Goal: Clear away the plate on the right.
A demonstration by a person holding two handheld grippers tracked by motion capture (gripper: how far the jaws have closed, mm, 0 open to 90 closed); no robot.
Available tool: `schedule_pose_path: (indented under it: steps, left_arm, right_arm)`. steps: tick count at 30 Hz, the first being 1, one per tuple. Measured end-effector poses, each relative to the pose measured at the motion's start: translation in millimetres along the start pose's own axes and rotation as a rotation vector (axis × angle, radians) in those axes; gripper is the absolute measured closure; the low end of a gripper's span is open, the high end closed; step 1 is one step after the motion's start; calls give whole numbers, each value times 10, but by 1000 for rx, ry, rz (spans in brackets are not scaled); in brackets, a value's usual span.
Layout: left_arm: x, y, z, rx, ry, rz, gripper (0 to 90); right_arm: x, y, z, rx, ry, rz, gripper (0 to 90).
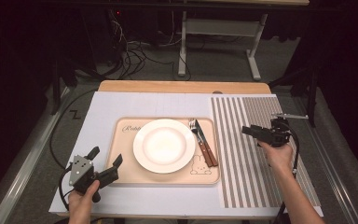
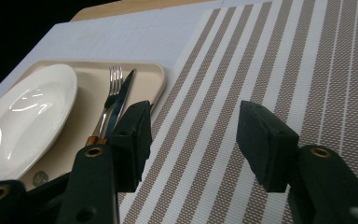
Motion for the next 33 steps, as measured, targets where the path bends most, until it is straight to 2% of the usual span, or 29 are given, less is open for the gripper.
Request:
schedule_pose_path:
  steps: [22, 33]
  left_arm:
    - [0, 13, 6, -4, -1, 3, 144]
    - [22, 20, 5, -12, -1, 5, 143]
  right_arm:
    - [-207, 127, 36, -147, -43, -25, 445]
    - [-322, 208, 29, -199, -71, -21, 435]
Point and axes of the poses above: each handheld gripper's, and its own axes: x roughly forward along the jaws, z roughly out of its top, y roughly to its left, the point moved 3 cm from there along x, roughly forward along the jaws, and after that the axes turned 10 degrees about -y, right-handed, at the moved point
